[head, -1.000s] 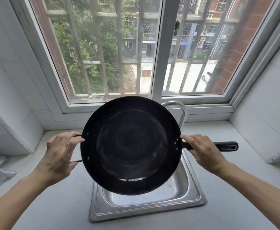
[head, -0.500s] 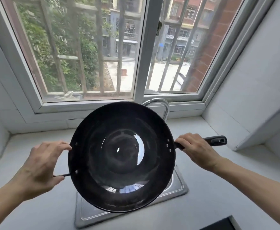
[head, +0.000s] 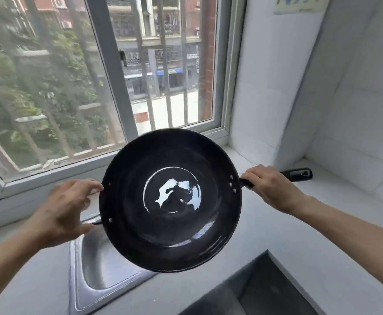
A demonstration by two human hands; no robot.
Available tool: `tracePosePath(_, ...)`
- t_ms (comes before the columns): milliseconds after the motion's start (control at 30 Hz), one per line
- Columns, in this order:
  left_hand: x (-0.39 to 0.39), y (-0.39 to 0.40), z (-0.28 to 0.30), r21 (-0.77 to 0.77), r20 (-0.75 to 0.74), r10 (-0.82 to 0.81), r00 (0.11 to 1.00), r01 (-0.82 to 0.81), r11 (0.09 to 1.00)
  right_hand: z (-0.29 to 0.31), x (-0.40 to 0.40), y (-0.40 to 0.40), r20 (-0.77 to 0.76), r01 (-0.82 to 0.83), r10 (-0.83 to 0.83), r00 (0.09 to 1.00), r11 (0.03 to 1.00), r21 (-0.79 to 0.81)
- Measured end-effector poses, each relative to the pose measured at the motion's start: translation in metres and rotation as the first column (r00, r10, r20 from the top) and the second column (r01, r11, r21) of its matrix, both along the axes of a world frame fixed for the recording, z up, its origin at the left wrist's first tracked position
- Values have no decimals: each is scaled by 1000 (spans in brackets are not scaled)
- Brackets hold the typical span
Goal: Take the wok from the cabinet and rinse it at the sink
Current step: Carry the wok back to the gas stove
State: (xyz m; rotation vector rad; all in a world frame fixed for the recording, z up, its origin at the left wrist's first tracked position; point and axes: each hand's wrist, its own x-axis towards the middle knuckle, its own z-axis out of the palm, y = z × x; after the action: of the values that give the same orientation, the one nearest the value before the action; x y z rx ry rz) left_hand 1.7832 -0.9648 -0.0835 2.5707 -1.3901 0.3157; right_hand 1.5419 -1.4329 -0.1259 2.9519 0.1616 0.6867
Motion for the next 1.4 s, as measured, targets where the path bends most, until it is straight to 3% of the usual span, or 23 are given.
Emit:
tracePosePath(367, -101, -209, 0, 143, -76, -240, 968, 249, 958, -2, -226, -106, -78, 309, -303, 950, 946, 97)
tracePosePath(733, -176, -407, -23, 223, -132, -592, 795, 606, 764, -30, -409, -134, -281, 679, -626, 727, 717, 159)
tracePosePath(1100, -200, -581, -81, 259, -273, -782, 560, 826, 501, -58, -471, -140, -374, 885, -805, 461, 446, 132)
tracePosePath(1400, -205, -685, -146, 251, -323, -880, 348, 928, 275, -92, -473, -127, -510, 977, -834, 210, 202, 72)
